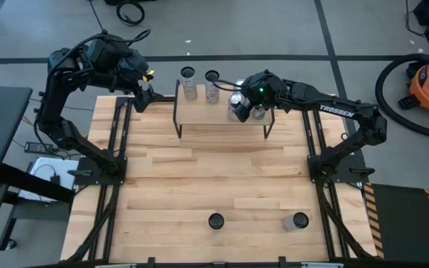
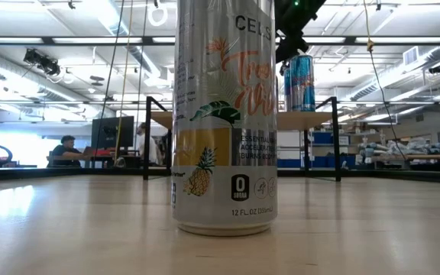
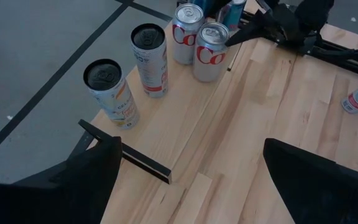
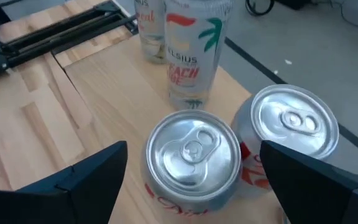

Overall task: Place canned beverage on shelf
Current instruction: Put the red soda can aligned with the other red soda can on the shelf

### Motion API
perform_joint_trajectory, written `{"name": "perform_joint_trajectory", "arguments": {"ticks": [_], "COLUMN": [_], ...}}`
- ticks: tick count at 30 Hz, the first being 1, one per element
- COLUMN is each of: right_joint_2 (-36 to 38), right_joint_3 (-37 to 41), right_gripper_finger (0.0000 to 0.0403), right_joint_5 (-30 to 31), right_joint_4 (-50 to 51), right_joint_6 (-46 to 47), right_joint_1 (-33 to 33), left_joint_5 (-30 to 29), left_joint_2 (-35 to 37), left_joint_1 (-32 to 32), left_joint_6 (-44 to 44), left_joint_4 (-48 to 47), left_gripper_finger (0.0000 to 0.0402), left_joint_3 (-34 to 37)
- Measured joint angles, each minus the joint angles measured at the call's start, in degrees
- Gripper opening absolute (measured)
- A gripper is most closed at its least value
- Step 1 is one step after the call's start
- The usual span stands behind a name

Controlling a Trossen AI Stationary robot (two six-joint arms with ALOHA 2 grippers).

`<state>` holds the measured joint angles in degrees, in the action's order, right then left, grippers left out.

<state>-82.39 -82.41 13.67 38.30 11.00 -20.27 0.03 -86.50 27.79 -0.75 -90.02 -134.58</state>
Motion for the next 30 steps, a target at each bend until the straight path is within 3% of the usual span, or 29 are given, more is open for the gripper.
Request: {"name": "perform_joint_trajectory", "arguments": {"ticks": [18, 30], "right_joint_2": [-2.25, -2.14], "right_joint_3": [-0.07, -0.09], "right_gripper_finger": [0.0368, 0.0276], "right_joint_5": [-1.28, -1.25], "right_joint_4": [0.33, 0.15], "right_joint_6": [-0.66, -2.03], "right_joint_1": [0.02, -0.81], "left_joint_5": [0.00, 0.00], "left_joint_2": [0.00, 0.00], "left_joint_1": [0.02, 0.02], "left_joint_6": [0.04, 0.03], "left_joint_4": [0.00, 0.01], "left_gripper_finger": [0.0394, 0.0394], "left_joint_3": [0.00, -0.01]}}
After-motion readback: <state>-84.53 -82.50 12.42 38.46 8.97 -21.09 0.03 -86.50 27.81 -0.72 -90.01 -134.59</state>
